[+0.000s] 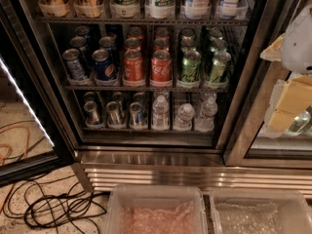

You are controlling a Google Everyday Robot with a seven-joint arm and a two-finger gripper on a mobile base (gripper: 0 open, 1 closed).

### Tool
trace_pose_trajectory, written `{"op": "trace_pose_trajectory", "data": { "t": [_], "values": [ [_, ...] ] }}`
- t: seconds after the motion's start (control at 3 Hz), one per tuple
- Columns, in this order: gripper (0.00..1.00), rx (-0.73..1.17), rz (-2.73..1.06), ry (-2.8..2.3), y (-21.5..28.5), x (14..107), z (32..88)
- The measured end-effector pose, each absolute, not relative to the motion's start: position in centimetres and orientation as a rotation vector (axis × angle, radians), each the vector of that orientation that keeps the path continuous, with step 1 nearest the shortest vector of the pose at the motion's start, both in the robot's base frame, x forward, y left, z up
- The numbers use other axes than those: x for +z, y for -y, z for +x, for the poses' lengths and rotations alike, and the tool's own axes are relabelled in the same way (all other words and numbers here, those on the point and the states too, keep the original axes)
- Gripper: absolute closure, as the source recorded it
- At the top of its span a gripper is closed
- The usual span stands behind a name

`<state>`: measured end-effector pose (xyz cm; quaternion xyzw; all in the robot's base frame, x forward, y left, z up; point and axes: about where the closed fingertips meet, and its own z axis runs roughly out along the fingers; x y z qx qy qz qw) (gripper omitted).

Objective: Pick coke can from middle shelf of fridge

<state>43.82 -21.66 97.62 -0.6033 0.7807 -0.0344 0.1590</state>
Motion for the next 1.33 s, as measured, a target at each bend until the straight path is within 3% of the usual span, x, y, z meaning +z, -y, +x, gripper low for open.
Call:
{"op": "trace_pose_trajectory", "data": {
  "t": [0.67,1.33],
  "values": [
    [0.00,-0.091,-1.704,-2.252,21.1,97.1,43.8],
    [0.00,0.052,-1.413,-2.442,17.4,90.8,43.1]
  ]
}}
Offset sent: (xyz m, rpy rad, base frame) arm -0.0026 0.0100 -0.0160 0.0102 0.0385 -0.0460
